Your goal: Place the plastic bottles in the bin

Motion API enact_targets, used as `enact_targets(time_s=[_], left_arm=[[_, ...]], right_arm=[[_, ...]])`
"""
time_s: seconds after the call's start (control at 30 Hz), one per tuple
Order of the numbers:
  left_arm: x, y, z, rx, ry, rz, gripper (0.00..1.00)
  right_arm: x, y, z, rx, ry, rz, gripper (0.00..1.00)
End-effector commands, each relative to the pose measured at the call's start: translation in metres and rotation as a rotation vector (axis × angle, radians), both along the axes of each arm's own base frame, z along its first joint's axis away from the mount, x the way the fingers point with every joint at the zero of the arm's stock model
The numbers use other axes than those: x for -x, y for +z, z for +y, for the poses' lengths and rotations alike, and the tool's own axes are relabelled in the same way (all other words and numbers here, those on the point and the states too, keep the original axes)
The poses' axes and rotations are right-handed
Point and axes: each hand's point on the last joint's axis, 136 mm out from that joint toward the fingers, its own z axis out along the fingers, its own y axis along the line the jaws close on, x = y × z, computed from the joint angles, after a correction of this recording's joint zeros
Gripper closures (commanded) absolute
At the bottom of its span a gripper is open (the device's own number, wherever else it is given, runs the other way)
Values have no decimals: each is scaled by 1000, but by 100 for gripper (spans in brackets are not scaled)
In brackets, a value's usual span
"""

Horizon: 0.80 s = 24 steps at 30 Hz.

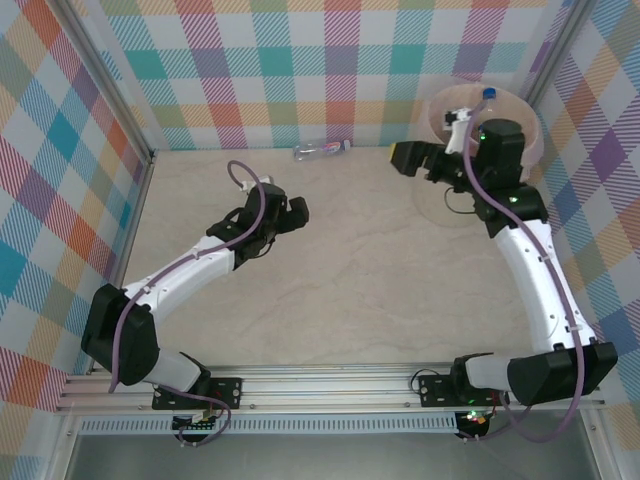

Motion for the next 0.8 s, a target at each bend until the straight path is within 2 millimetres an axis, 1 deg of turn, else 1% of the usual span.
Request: enact_targets(time_s=[0.0, 0.13, 0.2, 0.3, 0.4, 0.47, 0.5, 0.6, 0.63, 0.7, 0.77], left_arm=[[0, 9, 16, 27, 56, -20, 0], [-6, 5, 24, 73, 94, -10, 0], [-14, -1, 29, 97, 122, -2, 0], [-31, -13, 38, 111, 182, -4, 0], [-53, -29, 52, 88, 267, -22, 0], [-69, -39, 56, 82, 301, -29, 0], [-79, -43, 56, 80, 305, -30, 0], [-111, -50, 50, 66, 283, -45, 0], [-124, -49, 46, 65, 268, -56, 0], [-145, -53, 40, 74, 246, -54, 0], [-163, -60, 33, 107, 222, -45, 0]], right_arm=[[-3, -5, 28, 27, 68, -60, 0], [-20, -37, 58, 57, 119, 0, 0], [-33, -54, 73, 64, 144, 33, 0], [-56, -80, 96, 74, 166, 91, 0], [-87, -107, 113, 105, 148, 154, 0], [-107, -123, 124, 122, 155, 182, 0], [-121, -135, 127, 127, 136, 202, 0], [-163, -164, 132, 142, 55, 222, 0], [-179, -172, 132, 147, 21, 218, 0], [-206, -185, 132, 153, -44, 219, 0], [-229, -197, 130, 156, -108, 220, 0]])
